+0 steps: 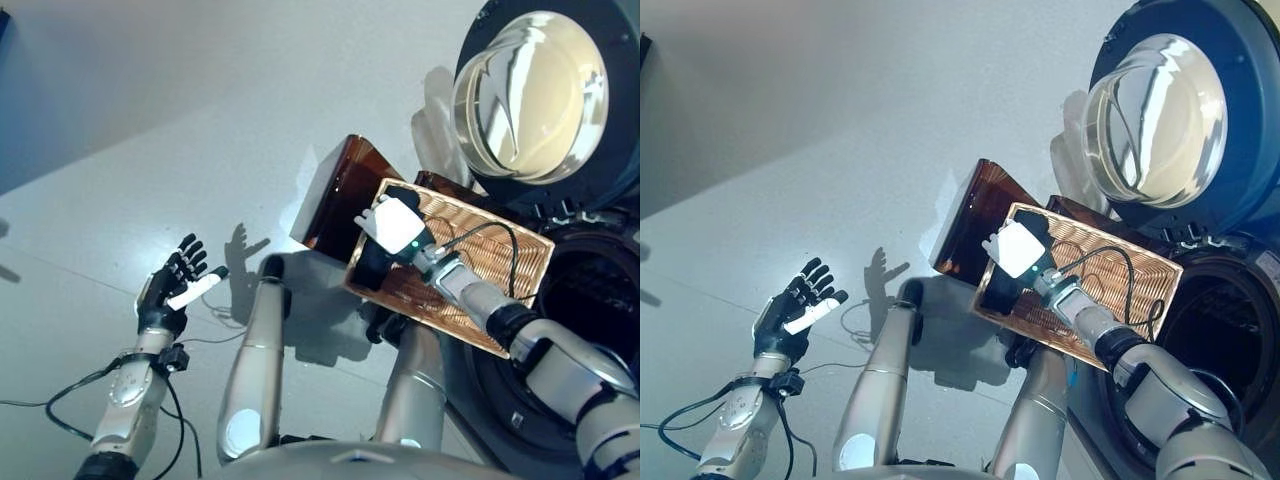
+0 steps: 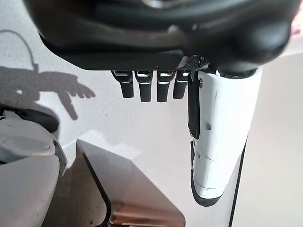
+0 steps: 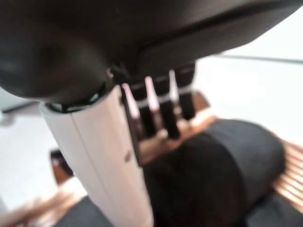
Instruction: Pick up the clothes and place them into the washing machine
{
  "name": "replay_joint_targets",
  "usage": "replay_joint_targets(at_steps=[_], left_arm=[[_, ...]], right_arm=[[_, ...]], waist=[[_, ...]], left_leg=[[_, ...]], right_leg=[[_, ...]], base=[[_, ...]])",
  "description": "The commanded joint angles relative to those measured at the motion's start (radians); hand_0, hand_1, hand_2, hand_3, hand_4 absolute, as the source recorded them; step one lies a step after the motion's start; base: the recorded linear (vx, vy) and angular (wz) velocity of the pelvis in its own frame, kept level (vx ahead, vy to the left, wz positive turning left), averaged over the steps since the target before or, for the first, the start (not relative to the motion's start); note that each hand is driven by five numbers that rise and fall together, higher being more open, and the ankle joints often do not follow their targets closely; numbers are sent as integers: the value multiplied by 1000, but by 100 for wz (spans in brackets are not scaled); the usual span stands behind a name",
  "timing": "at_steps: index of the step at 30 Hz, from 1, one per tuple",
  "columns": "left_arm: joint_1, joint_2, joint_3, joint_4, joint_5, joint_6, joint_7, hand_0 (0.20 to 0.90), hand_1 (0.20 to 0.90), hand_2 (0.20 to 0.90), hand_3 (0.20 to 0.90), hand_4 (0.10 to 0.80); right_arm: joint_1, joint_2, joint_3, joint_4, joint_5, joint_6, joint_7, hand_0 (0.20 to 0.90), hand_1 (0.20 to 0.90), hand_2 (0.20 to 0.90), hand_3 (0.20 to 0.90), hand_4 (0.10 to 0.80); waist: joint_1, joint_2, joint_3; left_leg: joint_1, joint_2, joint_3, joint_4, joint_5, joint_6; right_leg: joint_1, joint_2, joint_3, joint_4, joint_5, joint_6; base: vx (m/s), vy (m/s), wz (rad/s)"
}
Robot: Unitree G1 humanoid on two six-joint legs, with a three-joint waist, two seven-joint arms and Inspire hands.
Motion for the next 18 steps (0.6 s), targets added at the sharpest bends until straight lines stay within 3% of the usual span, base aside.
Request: replay_joint_targets(at_steps=[1,11,12,13,15,16,17,18], left_arm=[[65,51,49,-83,-2,-94,4,900,900,900,900,800],[66,46,56,-80,4,-96,7,900,900,900,900,800],[67,41,59,-82,4,-97,6,900,900,900,900,800],[69,41,60,-78,5,-97,8,900,900,900,900,800],[69,40,61,-76,5,-98,8,900,900,900,900,800],[69,39,58,-76,5,-99,8,900,900,900,900,800],[68,39,55,-76,5,-99,7,900,900,900,900,800],[69,40,54,-72,4,-98,6,900,900,900,900,800]], right_arm=[[47,-63,-60,58,50,55,-3,200,200,200,200,300],[59,-52,-73,47,53,53,-9,200,200,200,200,300],[62,-54,-85,45,57,53,-13,200,200,200,200,300],[61,-56,-86,44,59,52,-14,200,200,200,200,300],[63,-58,-89,43,62,52,-17,200,200,200,200,300],[65,-57,-99,46,69,55,-23,200,200,200,200,300],[66,-57,-102,50,72,57,-27,200,200,200,200,300],[67,-60,-103,45,73,57,-27,200,200,200,200,300]], waist=[[-18,15,-61],[-24,13,-71],[-24,13,-67],[-25,11,-71],[-25,10,-71],[-25,9,-66],[-26,8,-65],[-28,5,-70]], left_leg=[[-30,29,-29,-42,48,-17],[-30,31,-28,-37,43,-18],[-36,29,-26,-56,84,-15],[-27,32,-26,-42,45,-17],[-24,33,-26,-47,46,-17],[-26,32,-25,-73,89,-14],[-22,32,-24,-78,90,-14],[-7,37,-23,-76,58,-17]], right_leg=[[-12,0,47,-22,69,42],[-12,3,46,-22,69,42],[-19,3,42,-42,107,35],[-9,3,46,-27,73,44],[-5,3,44,-30,75,45],[-7,3,38,-57,117,39],[-3,3,36,-62,120,39],[11,4,38,-58,91,49]], base=[[0,0,0],[-10,3,0],[0,0,0],[0,0,0],[8,-1,0],[-85,17,1],[0,0,0],[0,0,0]])
